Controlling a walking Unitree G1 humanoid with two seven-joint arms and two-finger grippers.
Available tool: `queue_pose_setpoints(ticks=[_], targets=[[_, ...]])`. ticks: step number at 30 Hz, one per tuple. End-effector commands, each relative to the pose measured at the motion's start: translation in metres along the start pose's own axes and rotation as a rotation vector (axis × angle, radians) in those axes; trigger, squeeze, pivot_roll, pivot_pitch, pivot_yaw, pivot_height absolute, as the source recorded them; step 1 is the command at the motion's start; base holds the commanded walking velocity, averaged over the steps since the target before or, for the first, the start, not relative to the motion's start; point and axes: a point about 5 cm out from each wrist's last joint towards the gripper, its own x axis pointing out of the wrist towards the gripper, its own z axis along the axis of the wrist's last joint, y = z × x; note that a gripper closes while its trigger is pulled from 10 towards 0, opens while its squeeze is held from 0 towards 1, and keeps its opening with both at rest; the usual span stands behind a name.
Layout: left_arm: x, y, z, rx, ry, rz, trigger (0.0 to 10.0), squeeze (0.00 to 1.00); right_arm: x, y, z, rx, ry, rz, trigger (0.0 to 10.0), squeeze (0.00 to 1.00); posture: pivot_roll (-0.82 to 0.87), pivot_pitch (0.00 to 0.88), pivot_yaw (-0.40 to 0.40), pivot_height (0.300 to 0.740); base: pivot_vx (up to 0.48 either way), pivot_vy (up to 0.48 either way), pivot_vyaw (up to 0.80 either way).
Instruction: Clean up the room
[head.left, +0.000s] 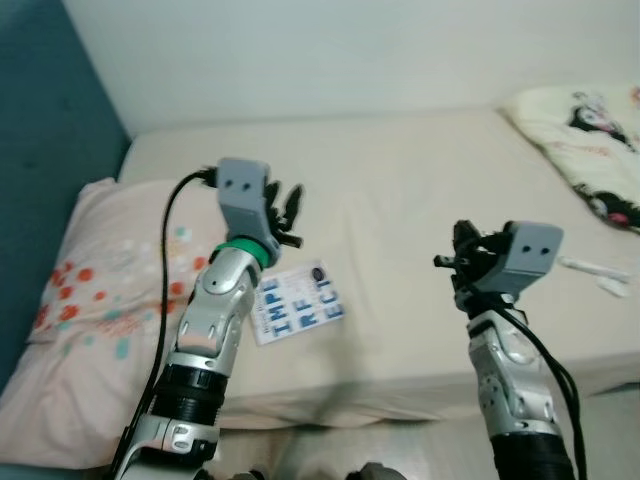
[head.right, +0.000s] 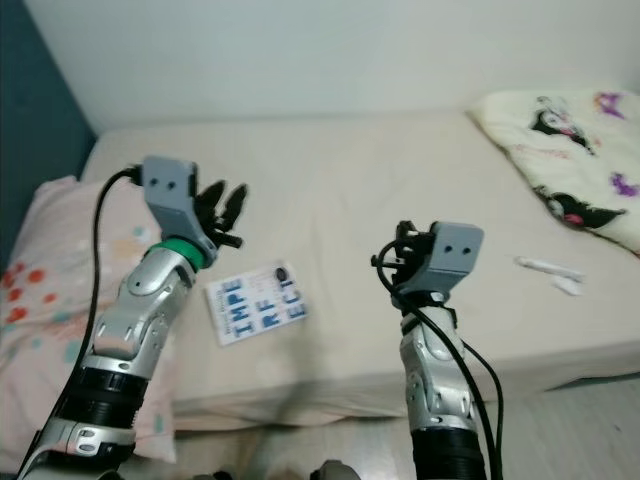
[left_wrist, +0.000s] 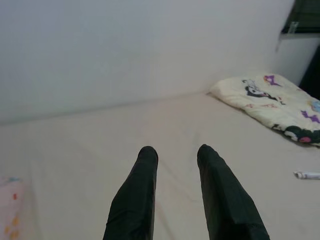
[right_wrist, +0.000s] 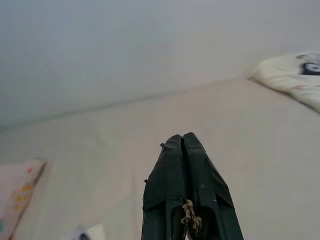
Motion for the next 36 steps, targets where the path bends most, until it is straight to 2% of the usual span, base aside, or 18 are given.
queue_pose_setpoints(ticks=[1, 19, 20, 21, 23, 26, 27, 28, 29, 31, 32, 34, 36], targets=[[-0.002, 0.008, -0.007, -0.008, 0.035, 0.039, 10.0, 0.0, -0.002, 0.004, -0.005, 0.007, 0.018, 0.006, 10.0, 0.0, -0.08, 0.089, 0.057, 0.734, 0.0, 0.0, 0.0], [-0.003, 0.012, -0.012, 0.0, 0.057, 0.053, 10.0, 0.0, -0.004, 0.006, -0.009, -0.003, 0.03, 0.012, 10.0, 0.0, -0.07, 0.092, 0.062, 0.729, 0.0, 0.0, 0.0], [-0.005, 0.015, -0.031, 0.04, 0.165, 0.074, 10.0, 0.0, -0.005, 0.006, -0.009, 0.006, 0.029, 0.01, 10.0, 0.0, -0.07, 0.093, 0.065, 0.719, 0.0, 0.0, 0.0], [-0.005, 0.015, -0.031, 0.04, 0.165, 0.074, 10.0, 0.0, -0.005, 0.006, -0.009, 0.006, 0.029, 0.01, 10.0, 0.0, -0.07, 0.093, 0.065, 0.719, 0.0, 0.0, 0.0], [-0.011, 0.019, -0.054, 0.061, 0.291, 0.106, 10.0, 0.0, -0.005, 0.006, -0.01, 0.007, 0.03, 0.009, 10.0, 0.0, -0.07, 0.095, 0.065, 0.709, 0.0, 0.0, 0.0], [-0.015, 0.022, -0.063, 0.076, 0.32, 0.126, 10.0, 0.0, -0.005, 0.006, -0.01, 0.007, 0.03, 0.009, 10.0, 0.0, -0.08, 0.096, 0.065, 0.704, 0.0, 0.0, 0.0], [-0.017, 0.024, -0.067, 0.112, 0.326, 0.135, 10.0, 0.0, -0.006, 0.006, -0.01, 0.007, 0.031, 0.01, 10.0, 0.0, -0.08, 0.097, 0.065, 0.699, 0.0, 0.0, 0.0], [-0.021, 0.025, -0.069, 0.269, 0.29, 0.129, 10.0, 0.0, -0.006, 0.006, -0.01, 0.008, 0.033, 0.01, 10.0, 0.0, -0.07, 0.097, 0.065, 0.689, 0.0, 0.0, 0.0], [-0.021, 0.025, -0.069, 0.269, 0.29, 0.129, 10.0, 0.0, -0.006, 0.006, -0.01, 0.008, 0.033, 0.01, 10.0, 0.0, -0.07, 0.097, 0.065, 0.689, 0.0, 0.0, 0.0], [-0.029, 0.023, -0.076, 0.367, 0.286, 0.089, 10.0, 0.0, -0.007, 0.007, -0.012, 0.008, 0.04, 0.013, 10.0, 0.0, -0.07, 0.1, 0.061, 0.674, 0.0, 0.0, 0.0], [-0.029, 0.023, -0.076, 0.367, 0.286, 0.089, 10.0, 0.0, -0.007, 0.007, -0.012, 0.008, 0.04, 0.013, 10.0, 0.0, -0.07, 0.1, 0.061, 0.674, 0.0, 0.0, 0.0], [-0.033, 0.022, -0.08, 0.434, 0.288, 0.067, 10.0, 0.0, -0.007, 0.007, -0.012, 0.008, 0.042, 0.015, 10.0, 0.0, -0.07, 0.1, 0.059, 0.664, 0.0, 0.0, 0.0], [-0.034, 0.021, -0.082, 0.449, 0.293, 0.064, 10.0, 0.0, -0.007, 0.007, -0.013, 0.009, 0.044, 0.018, 10.0, 0.0, -0.07, 0.099, 0.059, 0.654, 0.0, 0.0, 0.0]])
